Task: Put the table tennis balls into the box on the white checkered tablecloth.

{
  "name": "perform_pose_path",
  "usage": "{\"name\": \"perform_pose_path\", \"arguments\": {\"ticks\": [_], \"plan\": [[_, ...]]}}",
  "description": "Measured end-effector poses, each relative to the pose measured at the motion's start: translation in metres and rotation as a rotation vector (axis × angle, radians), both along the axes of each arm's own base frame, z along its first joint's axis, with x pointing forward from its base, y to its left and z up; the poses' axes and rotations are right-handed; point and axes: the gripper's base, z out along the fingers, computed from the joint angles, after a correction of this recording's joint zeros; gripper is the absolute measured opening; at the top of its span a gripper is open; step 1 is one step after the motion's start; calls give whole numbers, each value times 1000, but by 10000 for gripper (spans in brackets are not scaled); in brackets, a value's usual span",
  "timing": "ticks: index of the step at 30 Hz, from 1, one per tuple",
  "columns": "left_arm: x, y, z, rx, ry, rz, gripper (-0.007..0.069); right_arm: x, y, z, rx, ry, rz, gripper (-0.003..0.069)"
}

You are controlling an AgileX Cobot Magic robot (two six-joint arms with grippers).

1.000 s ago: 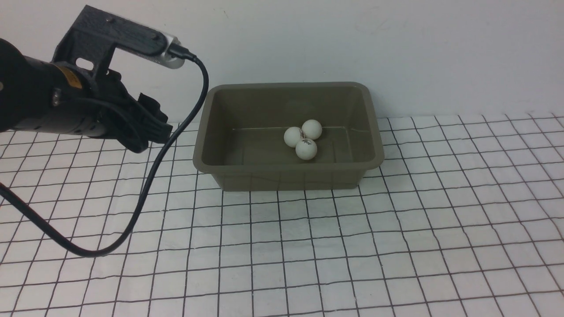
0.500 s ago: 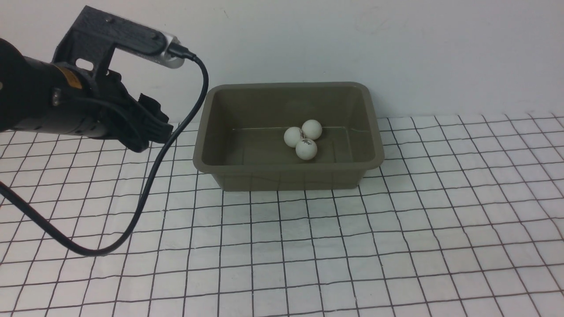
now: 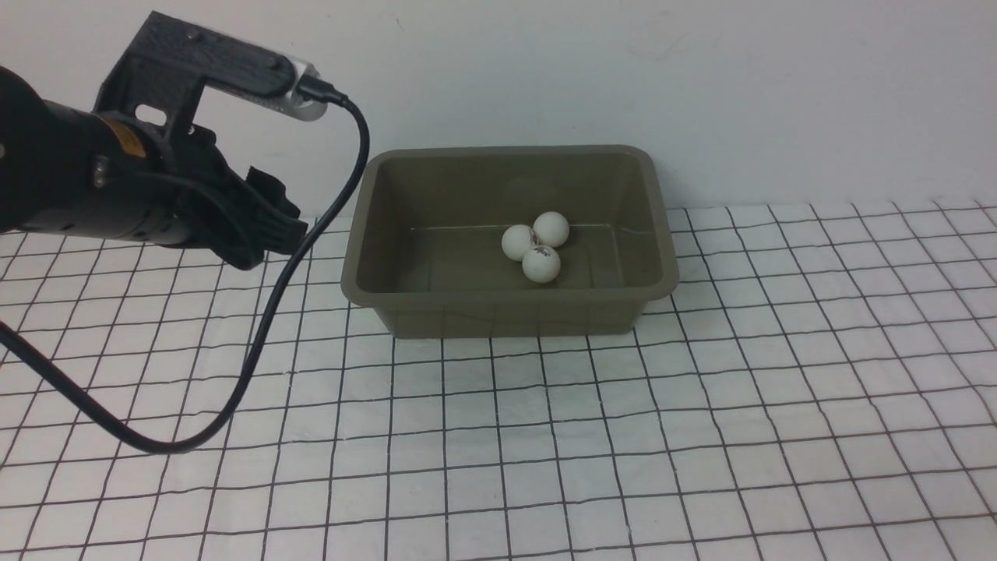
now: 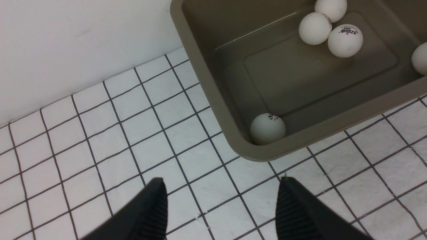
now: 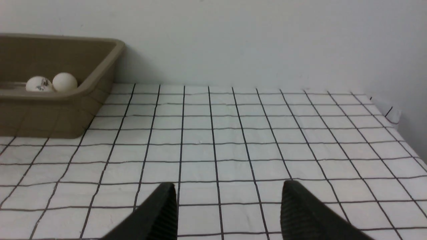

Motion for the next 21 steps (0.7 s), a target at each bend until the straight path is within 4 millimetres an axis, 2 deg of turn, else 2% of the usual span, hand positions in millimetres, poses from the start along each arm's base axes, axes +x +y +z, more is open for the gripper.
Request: {"name": "perform_pose_path", "arguments": {"ticks": [9, 21], "plan": [[0, 0, 0, 0, 3, 0, 395, 1, 0, -8, 5, 38, 1, 390], [0, 0, 0, -9, 5, 2, 395, 3, 0, -29, 8, 82, 0, 390]]}}
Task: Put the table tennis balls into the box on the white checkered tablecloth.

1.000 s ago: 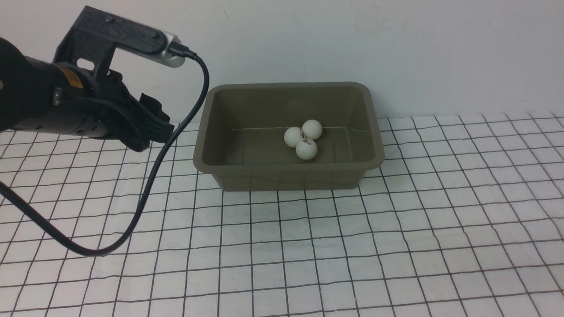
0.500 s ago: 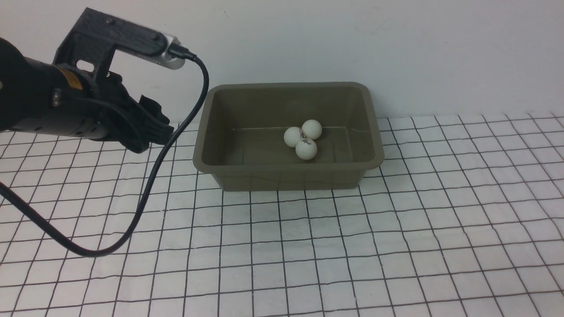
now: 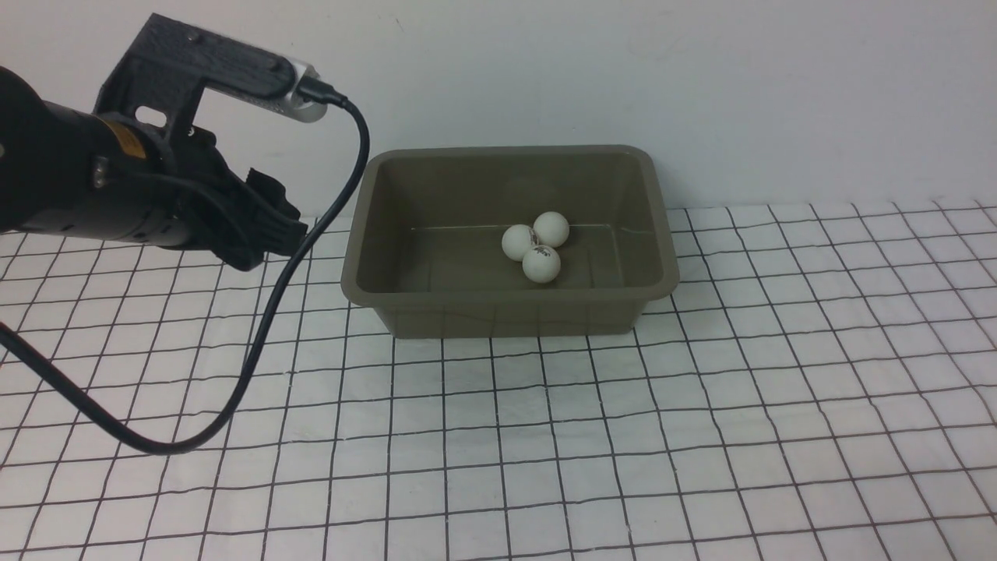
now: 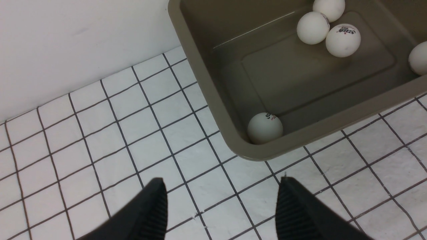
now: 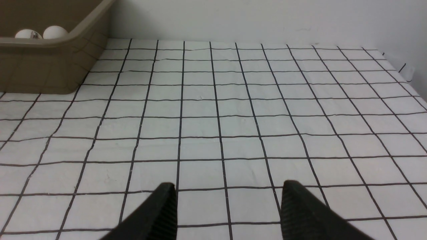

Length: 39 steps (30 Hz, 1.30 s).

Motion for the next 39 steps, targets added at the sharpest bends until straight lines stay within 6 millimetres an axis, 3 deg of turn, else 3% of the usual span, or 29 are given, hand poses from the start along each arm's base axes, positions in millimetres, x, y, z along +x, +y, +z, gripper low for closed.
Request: {"name": "perform_pose_path", "arguments": {"ticks": [39], "plan": [[-2, -4, 0, -82, 33, 14, 395, 2, 0, 0, 0, -45, -4, 390]]}}
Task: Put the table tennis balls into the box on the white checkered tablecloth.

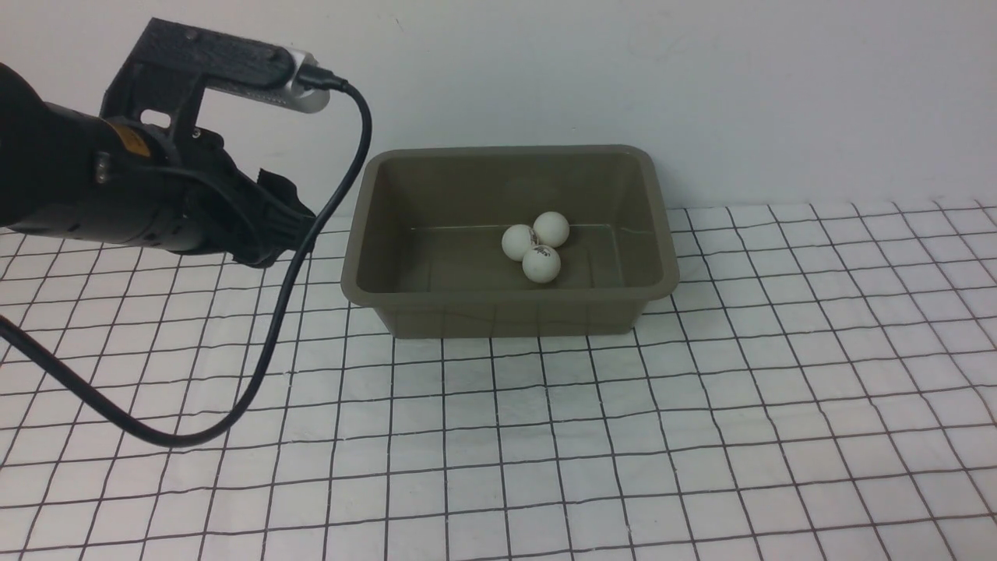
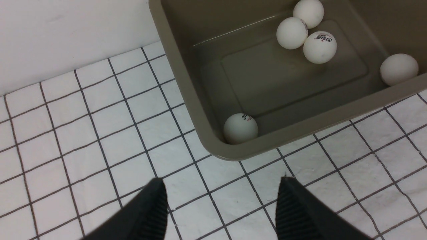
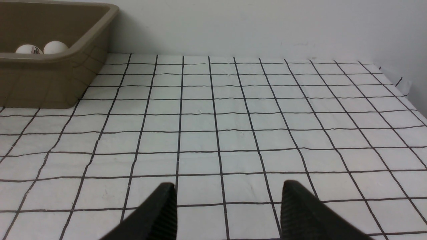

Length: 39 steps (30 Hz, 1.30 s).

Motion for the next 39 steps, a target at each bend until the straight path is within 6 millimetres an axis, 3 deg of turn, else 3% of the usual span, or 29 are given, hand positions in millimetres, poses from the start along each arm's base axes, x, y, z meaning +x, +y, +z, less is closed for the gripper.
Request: {"name": "perform_pose_path", "arguments": {"ticks": [12, 15, 21, 26, 29, 30, 36, 39], "plan": [[-1, 2, 1, 29, -11, -6, 395, 0, 0, 0, 0, 0, 0, 390], [-9, 6, 9, 65, -26, -11, 395, 0, 0, 0, 0, 0, 0, 390], [-41, 31, 37, 77, -47, 44, 395, 0, 0, 0, 0, -1, 0, 390], [-86, 74, 62, 70, -41, 216, 395, 0, 0, 0, 0, -1, 0, 390], [-105, 90, 67, 65, -36, 301, 395, 0, 0, 0, 0, -1, 0, 390], [-120, 98, 69, 67, -42, 360, 395, 0, 0, 0, 0, -1, 0, 390], [-156, 102, 55, 100, -90, 423, 395, 0, 0, 0, 0, -2, 0, 390], [-175, 96, 28, 96, -158, 423, 395, 0, 0, 0, 0, -2, 0, 390]]}}
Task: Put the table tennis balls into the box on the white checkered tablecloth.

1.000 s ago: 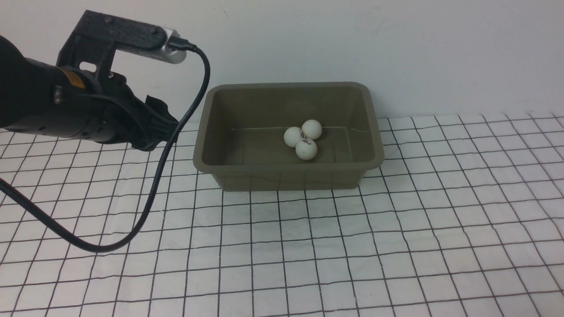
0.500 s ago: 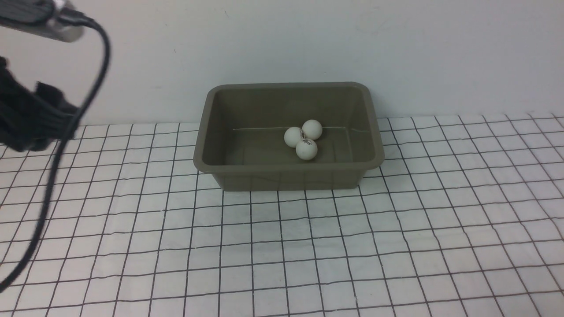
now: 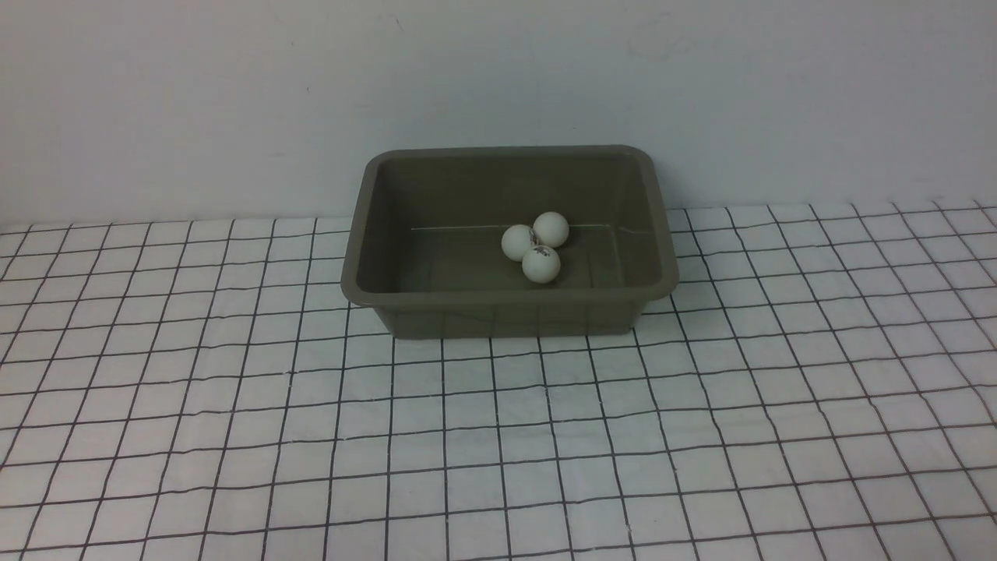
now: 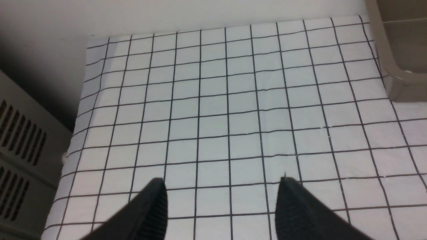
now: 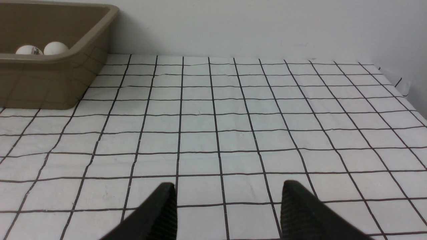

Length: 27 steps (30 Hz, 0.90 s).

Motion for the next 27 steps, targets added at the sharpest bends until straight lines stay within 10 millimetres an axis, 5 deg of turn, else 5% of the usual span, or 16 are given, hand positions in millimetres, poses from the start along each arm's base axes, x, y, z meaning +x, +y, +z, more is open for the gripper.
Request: {"name": "perform_pose_path", "arguments": {"ticks": [13, 27], "plan": [[-44, -24, -115, -56, -120, -138, 395, 0, 0, 0, 0, -1, 0, 390], [-64, -28, -147, -56, -230, -188, 395, 0, 0, 0, 0, -1, 0, 390]]}}
